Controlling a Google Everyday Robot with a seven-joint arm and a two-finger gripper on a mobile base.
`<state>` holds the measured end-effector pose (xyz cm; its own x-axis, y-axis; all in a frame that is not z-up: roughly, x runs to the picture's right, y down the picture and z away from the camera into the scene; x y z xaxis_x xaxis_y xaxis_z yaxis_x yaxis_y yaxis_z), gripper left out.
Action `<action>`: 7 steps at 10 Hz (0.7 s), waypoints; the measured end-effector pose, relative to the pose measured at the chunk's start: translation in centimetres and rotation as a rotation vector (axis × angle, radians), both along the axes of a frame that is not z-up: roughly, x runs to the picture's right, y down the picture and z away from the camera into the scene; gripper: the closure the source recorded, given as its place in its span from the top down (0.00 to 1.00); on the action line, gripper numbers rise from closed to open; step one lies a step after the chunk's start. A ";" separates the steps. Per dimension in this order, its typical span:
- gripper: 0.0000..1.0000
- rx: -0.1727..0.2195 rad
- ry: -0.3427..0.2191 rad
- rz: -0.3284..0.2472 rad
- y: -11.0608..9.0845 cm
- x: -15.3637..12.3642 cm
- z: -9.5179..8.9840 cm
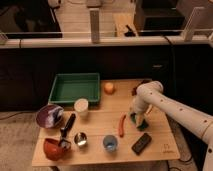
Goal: Place sponge in metal cup
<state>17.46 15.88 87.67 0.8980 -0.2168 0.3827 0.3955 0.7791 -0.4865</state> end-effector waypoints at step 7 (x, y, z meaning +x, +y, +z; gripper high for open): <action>0.01 0.011 -0.008 -0.010 -0.3 -0.2 -0.3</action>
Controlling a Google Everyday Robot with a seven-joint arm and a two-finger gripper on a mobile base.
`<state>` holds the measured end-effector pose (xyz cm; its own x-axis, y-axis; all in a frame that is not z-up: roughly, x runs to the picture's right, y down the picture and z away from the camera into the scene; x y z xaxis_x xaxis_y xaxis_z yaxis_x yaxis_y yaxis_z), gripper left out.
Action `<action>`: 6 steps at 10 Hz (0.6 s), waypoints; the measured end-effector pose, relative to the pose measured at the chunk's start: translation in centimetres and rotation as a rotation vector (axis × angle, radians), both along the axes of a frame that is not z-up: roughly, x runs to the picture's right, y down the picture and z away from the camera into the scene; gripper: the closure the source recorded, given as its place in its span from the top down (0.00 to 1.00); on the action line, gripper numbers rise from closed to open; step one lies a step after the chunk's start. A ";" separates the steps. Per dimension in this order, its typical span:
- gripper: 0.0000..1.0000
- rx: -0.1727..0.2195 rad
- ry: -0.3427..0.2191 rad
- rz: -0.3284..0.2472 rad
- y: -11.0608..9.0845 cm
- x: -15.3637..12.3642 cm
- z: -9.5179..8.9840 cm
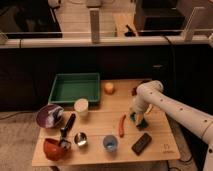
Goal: Place sponge in metal cup
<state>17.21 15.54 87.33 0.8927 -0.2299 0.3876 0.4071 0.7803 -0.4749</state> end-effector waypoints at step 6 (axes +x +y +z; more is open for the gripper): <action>0.01 0.029 -0.022 -0.036 -1.1 -1.1 -1.8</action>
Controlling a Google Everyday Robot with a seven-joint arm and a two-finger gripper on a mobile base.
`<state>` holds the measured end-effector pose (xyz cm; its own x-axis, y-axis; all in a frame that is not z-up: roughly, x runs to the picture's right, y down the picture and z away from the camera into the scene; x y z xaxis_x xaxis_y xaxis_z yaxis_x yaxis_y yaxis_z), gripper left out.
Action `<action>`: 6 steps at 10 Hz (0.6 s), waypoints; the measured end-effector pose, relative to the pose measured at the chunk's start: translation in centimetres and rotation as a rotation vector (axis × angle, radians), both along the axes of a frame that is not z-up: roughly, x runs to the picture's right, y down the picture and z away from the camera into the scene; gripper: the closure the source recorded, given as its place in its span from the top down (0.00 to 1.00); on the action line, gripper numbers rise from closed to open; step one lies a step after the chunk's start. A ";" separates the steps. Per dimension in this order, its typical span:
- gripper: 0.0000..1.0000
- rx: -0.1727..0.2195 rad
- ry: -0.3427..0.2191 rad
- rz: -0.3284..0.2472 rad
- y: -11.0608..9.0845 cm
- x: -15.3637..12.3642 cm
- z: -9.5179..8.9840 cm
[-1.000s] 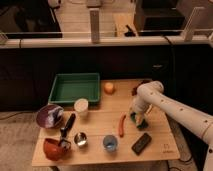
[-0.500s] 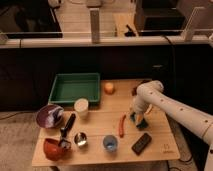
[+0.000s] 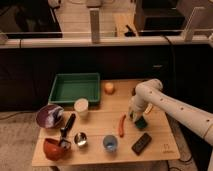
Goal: Place sponge in metal cup
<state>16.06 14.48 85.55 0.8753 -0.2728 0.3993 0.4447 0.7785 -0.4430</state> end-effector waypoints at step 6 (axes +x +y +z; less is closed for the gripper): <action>0.01 0.046 -0.043 -0.109 -1.6 -3.4 -2.8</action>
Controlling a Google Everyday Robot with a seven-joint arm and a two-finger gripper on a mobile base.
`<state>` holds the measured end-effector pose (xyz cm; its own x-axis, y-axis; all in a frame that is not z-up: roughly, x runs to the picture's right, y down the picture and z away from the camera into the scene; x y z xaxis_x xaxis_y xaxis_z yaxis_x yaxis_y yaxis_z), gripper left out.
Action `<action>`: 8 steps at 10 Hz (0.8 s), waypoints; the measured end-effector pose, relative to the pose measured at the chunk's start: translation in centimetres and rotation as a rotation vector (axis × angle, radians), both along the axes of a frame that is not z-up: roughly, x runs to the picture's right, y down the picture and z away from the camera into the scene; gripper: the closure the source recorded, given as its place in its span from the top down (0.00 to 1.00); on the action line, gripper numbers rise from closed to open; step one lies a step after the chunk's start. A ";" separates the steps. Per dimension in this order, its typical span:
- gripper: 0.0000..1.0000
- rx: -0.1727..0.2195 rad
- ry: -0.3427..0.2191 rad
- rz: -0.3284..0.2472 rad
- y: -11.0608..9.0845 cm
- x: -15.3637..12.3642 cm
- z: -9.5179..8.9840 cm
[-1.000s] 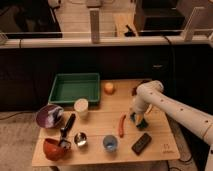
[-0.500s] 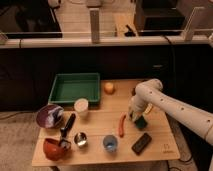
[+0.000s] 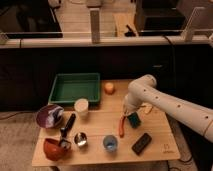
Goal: Place sponge in metal cup
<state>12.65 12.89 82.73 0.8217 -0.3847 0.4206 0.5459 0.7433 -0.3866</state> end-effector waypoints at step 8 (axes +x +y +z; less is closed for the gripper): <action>0.03 0.032 -0.006 -0.079 1.7 -5.0 -3.0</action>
<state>7.62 14.59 79.73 0.7854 -0.4619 0.4120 0.6060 0.7095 -0.3598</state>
